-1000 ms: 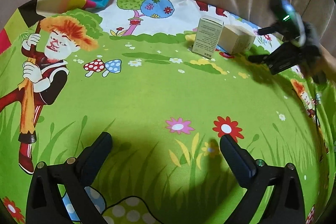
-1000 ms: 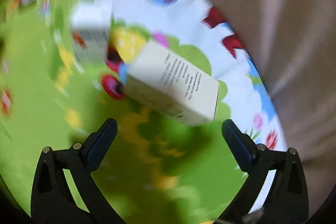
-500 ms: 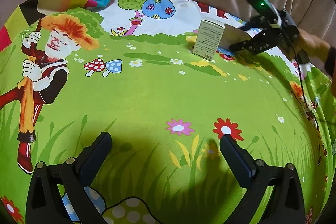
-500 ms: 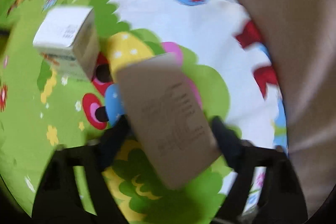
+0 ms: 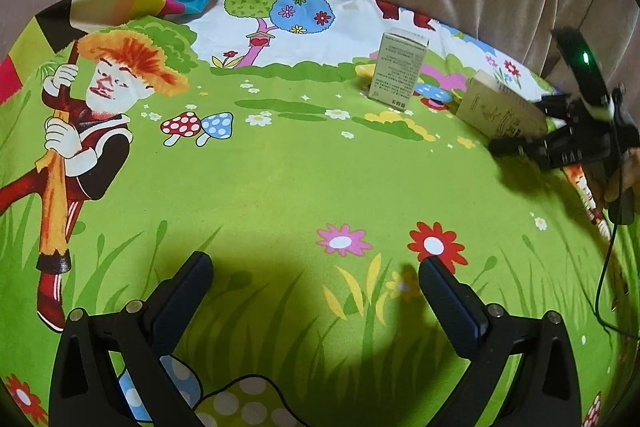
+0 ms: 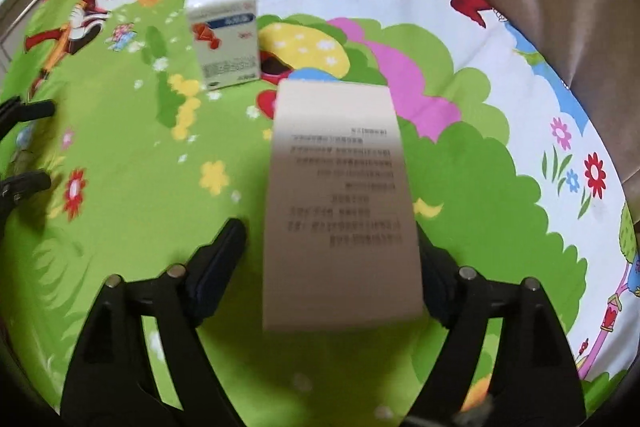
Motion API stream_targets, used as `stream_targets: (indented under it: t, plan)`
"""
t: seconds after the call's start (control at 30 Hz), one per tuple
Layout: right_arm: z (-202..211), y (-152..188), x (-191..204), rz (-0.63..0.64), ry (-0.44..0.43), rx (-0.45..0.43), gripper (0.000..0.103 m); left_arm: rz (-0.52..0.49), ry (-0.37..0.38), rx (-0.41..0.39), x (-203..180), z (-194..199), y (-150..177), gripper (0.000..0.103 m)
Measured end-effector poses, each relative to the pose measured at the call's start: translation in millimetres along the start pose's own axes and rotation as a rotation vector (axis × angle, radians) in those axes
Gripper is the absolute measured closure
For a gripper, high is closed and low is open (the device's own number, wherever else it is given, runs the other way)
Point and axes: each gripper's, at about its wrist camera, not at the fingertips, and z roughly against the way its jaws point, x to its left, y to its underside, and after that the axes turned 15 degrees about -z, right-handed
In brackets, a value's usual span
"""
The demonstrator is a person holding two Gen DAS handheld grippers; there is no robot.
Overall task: Organize rigid objects
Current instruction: 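Grasp the white medicine box with the left tool while the right tool grasps the beige box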
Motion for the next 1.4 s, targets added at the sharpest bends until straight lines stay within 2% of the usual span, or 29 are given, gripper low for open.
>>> stream_targets:
  t: [0.03,0.1,0.13,0.23,0.33,0.4,0.5,0.63,0.67,0.7,0.73,0.77,0.8,0.87,0.9,1.0,1.13,1.23,1.3,1.33,1.4]
  plan:
    - [-1,-3,-2,-0.027,-0.003,-0.014,0.021,-0.008,-0.009,0.007,-1,-1,0,0.0]
    - [-3,-2,-8,-0.1,0.005,-0.032,0.039,-0.031,-0.034,0.028,-5,-3,-1,0.0]
    - [1,2,-12,-0.148,-0.027,-0.038,0.048,-0.046,-0.05,0.04,-7,-5,-2,0.0]
    - [17,30,-2,-0.157,0.06,-0.063,0.048,-0.035,-0.055,0.049,-7,-6,-5,0.0]
    - [37,70,5,-0.207,0.084,-0.081,0.048,-0.039,-0.049,0.075,-10,-20,-24,0.0]
    - [55,102,6,-0.251,0.093,-0.102,0.048,-0.045,-0.04,0.095,-16,-39,-50,0.0]
    - [71,133,1,-0.341,0.068,-0.126,0.047,-0.09,-0.016,0.085,-29,-72,-92,0.0]
    - [74,142,7,-0.362,0.087,-0.163,0.047,-0.153,-0.059,0.065,-44,-105,-139,0.0]
    - [75,143,10,-0.357,0.098,-0.178,0.047,-0.174,-0.062,0.047,-47,-110,-146,0.006]
    - [75,146,13,-0.35,0.112,-0.191,0.047,-0.179,-0.03,0.021,-49,-112,-149,0.015]
    - [75,145,15,-0.346,0.12,-0.192,0.047,-0.165,0.022,-0.002,-50,-110,-150,0.056]
    - [75,145,14,-0.348,0.116,-0.192,0.047,-0.153,0.022,-0.007,-52,-106,-149,0.064]
    - [75,145,12,-0.355,0.106,-0.192,0.047,-0.154,0.034,0.002,-58,-100,-143,0.064]
    - [76,146,10,-0.361,0.098,-0.193,0.046,-0.16,0.104,-0.012,-69,-82,-125,0.064]
    - [77,146,11,-0.361,0.099,-0.193,0.046,-0.158,0.119,-0.017,-75,-66,-108,0.064]
    - [76,145,9,-0.366,0.09,-0.193,0.046,-0.188,0.119,-0.03,-90,-25,-59,0.064]
    - [75,145,10,-0.37,0.087,-0.193,0.043,-0.234,0.102,-0.046,-101,7,-16,0.063]
    - [71,141,12,-0.346,0.058,-0.177,0.021,-0.292,0.089,-0.056,-112,16,-7,0.063]
    - [67,135,13,-0.331,0.068,-0.169,0.019,-0.275,0.108,-0.053,-108,11,-11,0.061]
    - [65,132,12,-0.338,0.067,-0.169,0.019,-0.262,0.111,-0.051,-108,9,-14,0.056]
    - [63,129,11,-0.35,0.074,-0.172,0.019,-0.245,0.099,-0.048,-107,6,-17,0.054]
